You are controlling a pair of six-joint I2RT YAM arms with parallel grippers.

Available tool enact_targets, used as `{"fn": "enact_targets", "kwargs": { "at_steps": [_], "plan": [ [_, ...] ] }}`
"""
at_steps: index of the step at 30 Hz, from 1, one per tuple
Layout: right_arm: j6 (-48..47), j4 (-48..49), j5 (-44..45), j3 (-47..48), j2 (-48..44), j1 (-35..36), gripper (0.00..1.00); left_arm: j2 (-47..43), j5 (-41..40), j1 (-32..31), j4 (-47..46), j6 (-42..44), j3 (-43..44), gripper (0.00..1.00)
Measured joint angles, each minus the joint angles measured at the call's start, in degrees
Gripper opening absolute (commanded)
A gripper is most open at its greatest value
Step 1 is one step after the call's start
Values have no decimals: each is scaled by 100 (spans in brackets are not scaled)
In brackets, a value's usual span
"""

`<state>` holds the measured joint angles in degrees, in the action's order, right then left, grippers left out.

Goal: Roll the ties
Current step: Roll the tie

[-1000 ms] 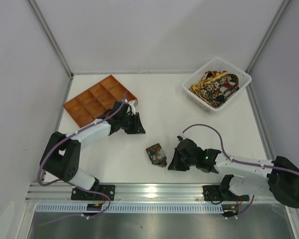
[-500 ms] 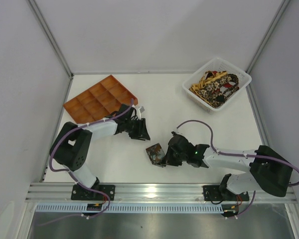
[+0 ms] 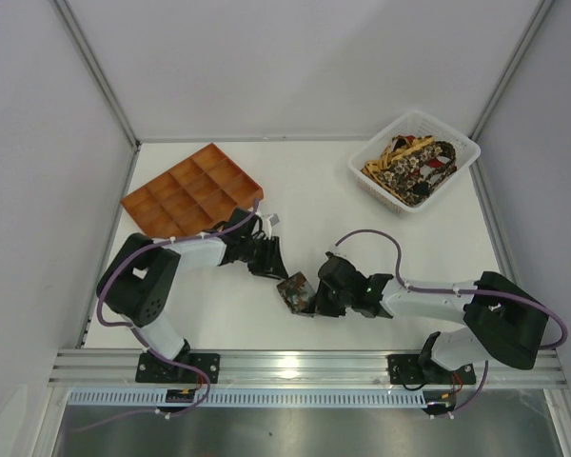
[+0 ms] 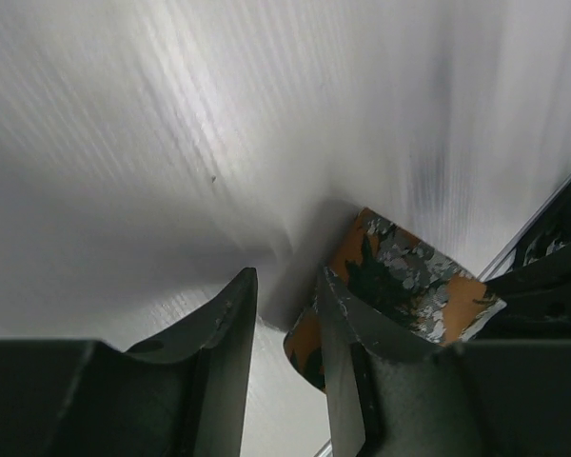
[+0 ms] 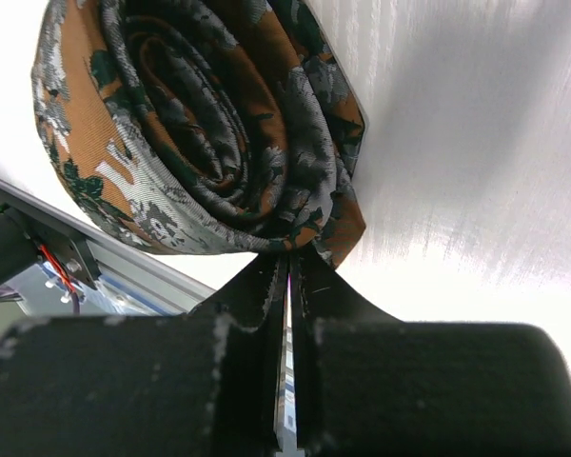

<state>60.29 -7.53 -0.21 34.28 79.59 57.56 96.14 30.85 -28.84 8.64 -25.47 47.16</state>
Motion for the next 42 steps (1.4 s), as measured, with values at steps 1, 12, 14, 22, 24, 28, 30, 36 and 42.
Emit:
{"fn": "enact_targets", "kwargs": {
  "at_steps": [1,12,14,22,24,28,30,36,42],
  "plan": [
    [-15,9,0,11,2,-11,0,-15,-2,-11,-50,-31,-87,38],
    [-437,-52,-37,221,72,-420,0,-1283,-737,-63,-275,-671,-1241,52],
    [-527,-79,-59,280,96,-483,0,-1587,-1123,-61,-66,-767,-1298,57],
    [-1012,-483,-98,557,85,-601,0,-2671,-1690,295,387,-837,-1552,77],
    [-1187,-664,-101,634,-61,-629,0,-2994,-1504,365,282,-789,-1694,83],
    [-1547,-1088,-330,944,-428,-778,0,-3318,-717,542,-184,-732,-1910,89],
    [-1753,-1178,-597,1187,-487,-872,0,-3237,-232,651,-533,-752,-2004,90],
    [-1989,-756,-1762,1366,-286,-1049,0,-2651,743,710,-1600,-1049,-2426,90],
    [-1939,-190,-2380,1239,273,-1196,0,-2218,1163,713,-2669,-1370,-2780,89]
  ]
}}
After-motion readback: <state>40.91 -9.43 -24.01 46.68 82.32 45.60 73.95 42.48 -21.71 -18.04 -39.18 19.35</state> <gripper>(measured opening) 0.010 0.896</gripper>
